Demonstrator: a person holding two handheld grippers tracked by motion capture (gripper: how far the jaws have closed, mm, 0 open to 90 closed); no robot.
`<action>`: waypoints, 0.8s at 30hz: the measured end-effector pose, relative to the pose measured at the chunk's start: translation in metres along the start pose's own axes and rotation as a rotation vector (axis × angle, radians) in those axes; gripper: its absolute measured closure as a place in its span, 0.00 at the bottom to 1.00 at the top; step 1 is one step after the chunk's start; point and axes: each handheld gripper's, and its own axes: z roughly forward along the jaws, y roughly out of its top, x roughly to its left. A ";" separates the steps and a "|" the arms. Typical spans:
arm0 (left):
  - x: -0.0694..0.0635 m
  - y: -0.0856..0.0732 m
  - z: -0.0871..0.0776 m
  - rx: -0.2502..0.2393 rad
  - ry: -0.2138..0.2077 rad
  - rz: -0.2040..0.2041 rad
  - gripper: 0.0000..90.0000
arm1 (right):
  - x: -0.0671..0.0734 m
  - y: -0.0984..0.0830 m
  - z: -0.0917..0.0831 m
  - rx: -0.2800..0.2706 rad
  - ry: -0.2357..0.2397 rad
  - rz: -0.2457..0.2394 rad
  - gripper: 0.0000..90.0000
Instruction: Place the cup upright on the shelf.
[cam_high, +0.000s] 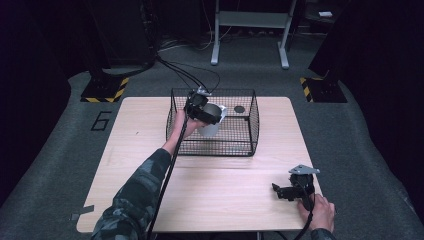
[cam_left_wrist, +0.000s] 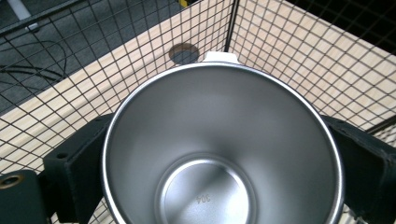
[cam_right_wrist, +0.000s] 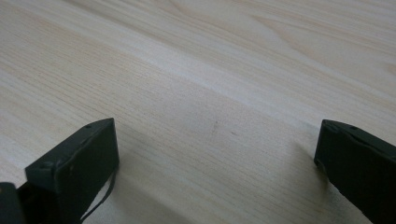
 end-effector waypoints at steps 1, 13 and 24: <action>0.001 0.000 0.001 0.003 0.001 -0.003 0.07 | 0.000 0.000 0.000 0.000 0.000 0.000 0.00; 0.008 -0.004 0.019 0.031 0.010 -0.019 0.07 | 0.001 0.000 0.000 -0.003 0.005 0.014 0.00; 0.008 -0.005 0.028 0.042 0.009 -0.022 0.07 | 0.001 0.000 0.000 -0.004 0.006 0.020 0.00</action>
